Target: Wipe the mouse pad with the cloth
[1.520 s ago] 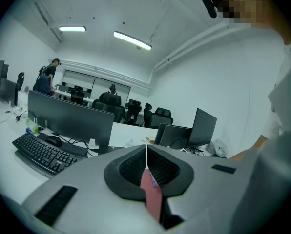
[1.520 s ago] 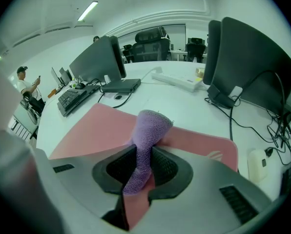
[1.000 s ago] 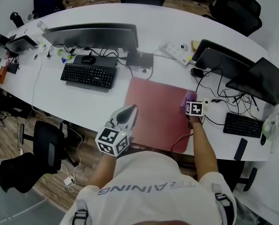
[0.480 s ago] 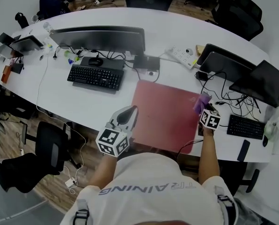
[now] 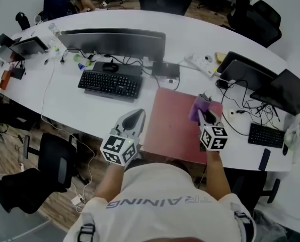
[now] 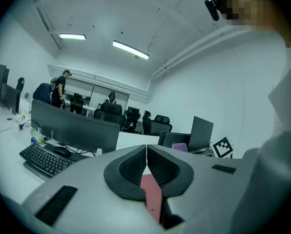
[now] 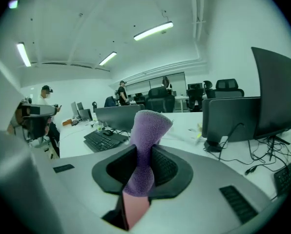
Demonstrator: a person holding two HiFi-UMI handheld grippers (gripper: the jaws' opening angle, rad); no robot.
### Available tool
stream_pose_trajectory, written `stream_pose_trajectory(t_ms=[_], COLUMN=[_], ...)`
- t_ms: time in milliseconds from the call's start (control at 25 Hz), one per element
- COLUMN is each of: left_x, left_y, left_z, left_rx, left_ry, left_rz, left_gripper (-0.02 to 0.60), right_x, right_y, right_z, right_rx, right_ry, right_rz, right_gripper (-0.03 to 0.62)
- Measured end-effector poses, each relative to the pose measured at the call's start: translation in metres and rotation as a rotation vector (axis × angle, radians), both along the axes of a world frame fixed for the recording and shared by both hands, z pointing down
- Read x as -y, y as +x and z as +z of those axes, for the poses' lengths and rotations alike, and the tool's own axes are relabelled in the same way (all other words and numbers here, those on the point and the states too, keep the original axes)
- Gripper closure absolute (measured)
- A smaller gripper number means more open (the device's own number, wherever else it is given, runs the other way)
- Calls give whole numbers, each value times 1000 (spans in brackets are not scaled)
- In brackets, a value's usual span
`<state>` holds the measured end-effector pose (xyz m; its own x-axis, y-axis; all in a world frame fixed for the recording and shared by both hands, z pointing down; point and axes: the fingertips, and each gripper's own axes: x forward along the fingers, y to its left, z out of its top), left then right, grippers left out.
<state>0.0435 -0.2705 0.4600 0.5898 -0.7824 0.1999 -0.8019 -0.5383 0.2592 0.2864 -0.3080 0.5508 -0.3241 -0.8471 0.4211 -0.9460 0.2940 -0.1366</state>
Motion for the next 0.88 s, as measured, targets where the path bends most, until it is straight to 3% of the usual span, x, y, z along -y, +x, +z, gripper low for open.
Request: stream_pose_trajectory(t_ms=[240, 440, 720, 880], left_x=[-7, -10, -24, -27], left_y=[-52, -96, -130, -141], left_z=[3, 12, 25, 33], left_rx=[-4, -3, -7, -8], left_ry=[-20, -45, -75, -91], left_rz=[-1, -1, 41, 50], left_gripper=[549, 549, 549, 549], right_x=[-7, -3, -6, -4], right_y=[-110, -176, -214, -217], right_z=[37, 90, 175, 195], right_rx=[-21, -24, -58, -32], right_ry=[-107, -210, -396, -452], right_rz=[-159, -184, -146, -91], right_gripper=[497, 496, 496, 496])
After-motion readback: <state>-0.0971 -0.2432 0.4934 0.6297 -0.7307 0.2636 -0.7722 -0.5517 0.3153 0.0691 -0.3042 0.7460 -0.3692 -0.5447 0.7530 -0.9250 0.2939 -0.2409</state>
